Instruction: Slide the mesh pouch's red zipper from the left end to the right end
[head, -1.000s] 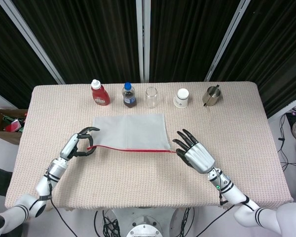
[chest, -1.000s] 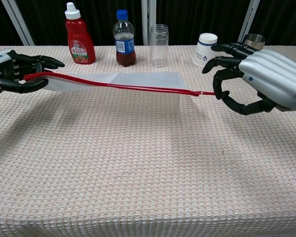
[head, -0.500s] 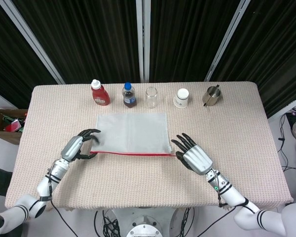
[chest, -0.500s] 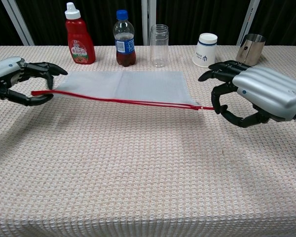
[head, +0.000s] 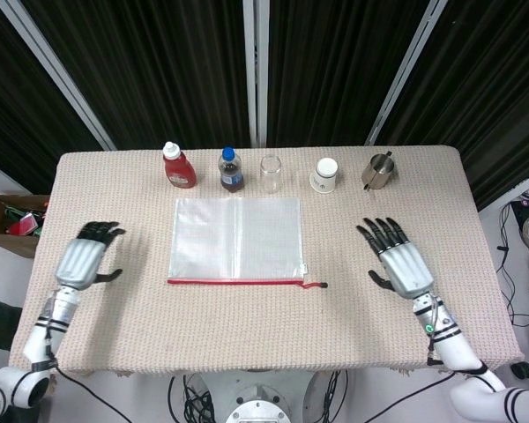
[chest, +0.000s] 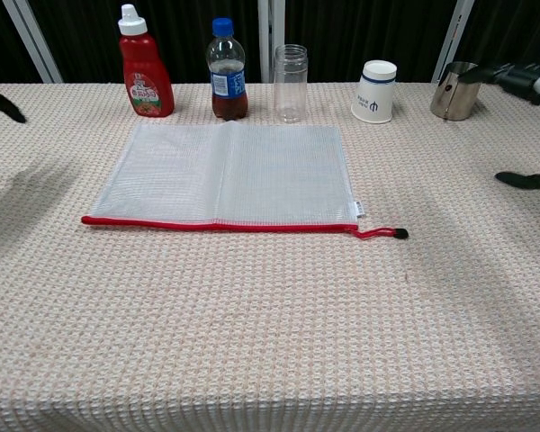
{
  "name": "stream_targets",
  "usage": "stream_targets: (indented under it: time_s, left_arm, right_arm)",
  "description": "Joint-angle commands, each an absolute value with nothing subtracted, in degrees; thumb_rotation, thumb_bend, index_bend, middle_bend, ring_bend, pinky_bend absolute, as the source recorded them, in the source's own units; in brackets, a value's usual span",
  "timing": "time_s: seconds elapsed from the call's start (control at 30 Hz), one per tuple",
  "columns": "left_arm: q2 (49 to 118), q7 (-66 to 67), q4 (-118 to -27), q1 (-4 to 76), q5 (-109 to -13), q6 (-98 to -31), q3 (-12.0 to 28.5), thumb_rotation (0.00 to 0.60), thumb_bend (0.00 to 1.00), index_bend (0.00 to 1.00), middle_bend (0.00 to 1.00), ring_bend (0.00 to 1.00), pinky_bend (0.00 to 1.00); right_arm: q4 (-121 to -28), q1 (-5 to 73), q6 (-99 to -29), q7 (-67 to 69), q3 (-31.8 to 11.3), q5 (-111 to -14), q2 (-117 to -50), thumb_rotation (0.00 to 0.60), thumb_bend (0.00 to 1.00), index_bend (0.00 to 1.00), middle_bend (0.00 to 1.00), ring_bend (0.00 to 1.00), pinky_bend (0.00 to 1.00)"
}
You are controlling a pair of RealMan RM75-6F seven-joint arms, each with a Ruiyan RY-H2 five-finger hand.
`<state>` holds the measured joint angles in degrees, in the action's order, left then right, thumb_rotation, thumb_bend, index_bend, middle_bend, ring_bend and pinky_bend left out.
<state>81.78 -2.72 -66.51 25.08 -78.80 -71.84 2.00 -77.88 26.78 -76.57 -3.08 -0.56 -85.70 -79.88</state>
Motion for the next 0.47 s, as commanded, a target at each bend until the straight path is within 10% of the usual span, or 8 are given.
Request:
stream_targets:
  time_s: [0.03, 0.47]
  left_arm:
    - [75.56, 2.93, -71.74, 19.31, -73.13, -76.98, 4.47, 0.6, 0.14, 0.22, 0.14, 0.13, 0.14]
    - [71.53, 5.04, -83.9, 7.58, -75.2, -89.05, 1.19, 0.6, 0.13, 0.22, 0.15, 0.13, 0.14]
  right_arm:
    - [-82.61, 22.41, -79.82, -1.39, -1.39, -83.18, -73.65, 0.6, 0.23, 0.0, 0.08, 0.0, 0.0]
    - [-88.03, 11.92, -86.49, 3.88, 0.88, -82.54, -67.46, 0.6, 0.25, 0.0, 0.09, 0.0, 0.0]
